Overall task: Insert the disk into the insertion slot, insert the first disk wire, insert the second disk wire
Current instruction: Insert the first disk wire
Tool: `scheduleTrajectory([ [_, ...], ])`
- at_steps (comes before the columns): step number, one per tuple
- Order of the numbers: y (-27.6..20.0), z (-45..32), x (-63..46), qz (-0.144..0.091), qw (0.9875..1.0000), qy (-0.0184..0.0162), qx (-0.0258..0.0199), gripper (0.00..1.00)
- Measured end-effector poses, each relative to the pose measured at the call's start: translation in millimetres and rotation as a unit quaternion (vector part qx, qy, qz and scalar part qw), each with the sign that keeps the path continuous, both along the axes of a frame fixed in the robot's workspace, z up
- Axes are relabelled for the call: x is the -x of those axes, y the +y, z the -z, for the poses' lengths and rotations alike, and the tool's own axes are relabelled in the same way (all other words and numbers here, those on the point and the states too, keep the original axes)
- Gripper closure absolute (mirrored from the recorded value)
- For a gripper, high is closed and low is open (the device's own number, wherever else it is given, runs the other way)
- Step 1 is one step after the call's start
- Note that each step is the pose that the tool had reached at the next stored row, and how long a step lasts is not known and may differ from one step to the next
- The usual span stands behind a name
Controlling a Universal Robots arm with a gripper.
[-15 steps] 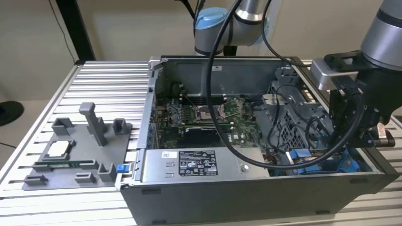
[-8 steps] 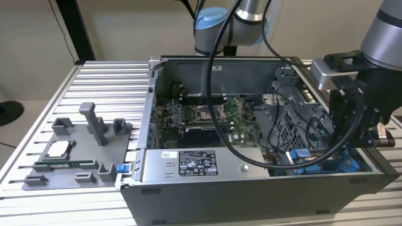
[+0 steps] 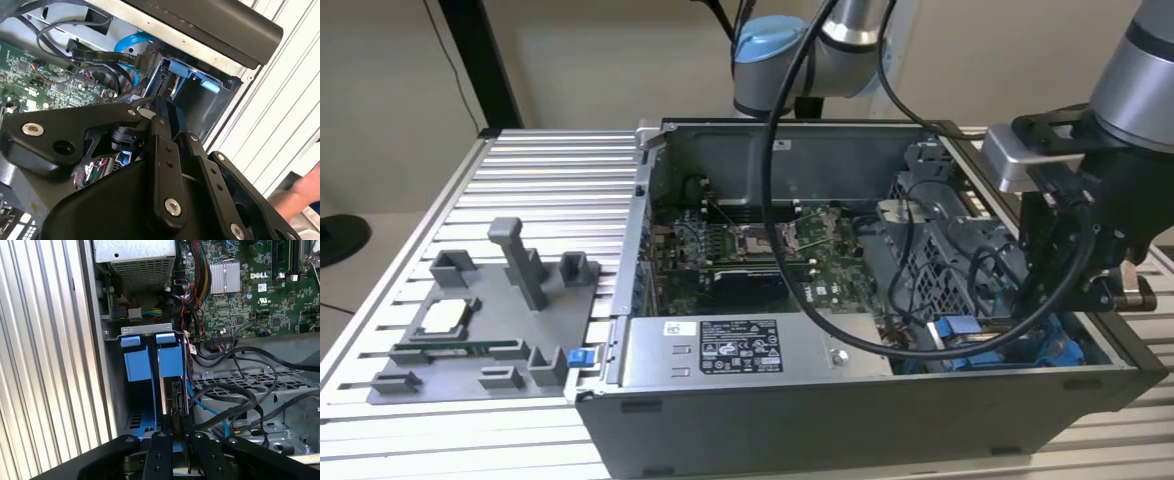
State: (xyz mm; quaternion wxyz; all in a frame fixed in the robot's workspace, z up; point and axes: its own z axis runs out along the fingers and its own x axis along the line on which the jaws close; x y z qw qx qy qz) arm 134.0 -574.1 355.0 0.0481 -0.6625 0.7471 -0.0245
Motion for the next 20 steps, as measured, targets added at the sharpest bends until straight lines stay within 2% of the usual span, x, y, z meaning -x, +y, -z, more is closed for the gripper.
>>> scheduleTrajectory([
  [4,0.0,3.0,-2.2,-0.021,0.9998,0.0,-0.0009,1.0],
  [7,0.0,5.2,-3.2,-0.044,0.999,0.0,-0.0008,1.0],
  [11,0.1,6.4,-9.5,-0.05,0.9987,0.0,-0.0024,1.0],
  [20,2.4,9.5,-9.8,-0.06,0.9982,-0.0002,-0.0063,1.0],
])
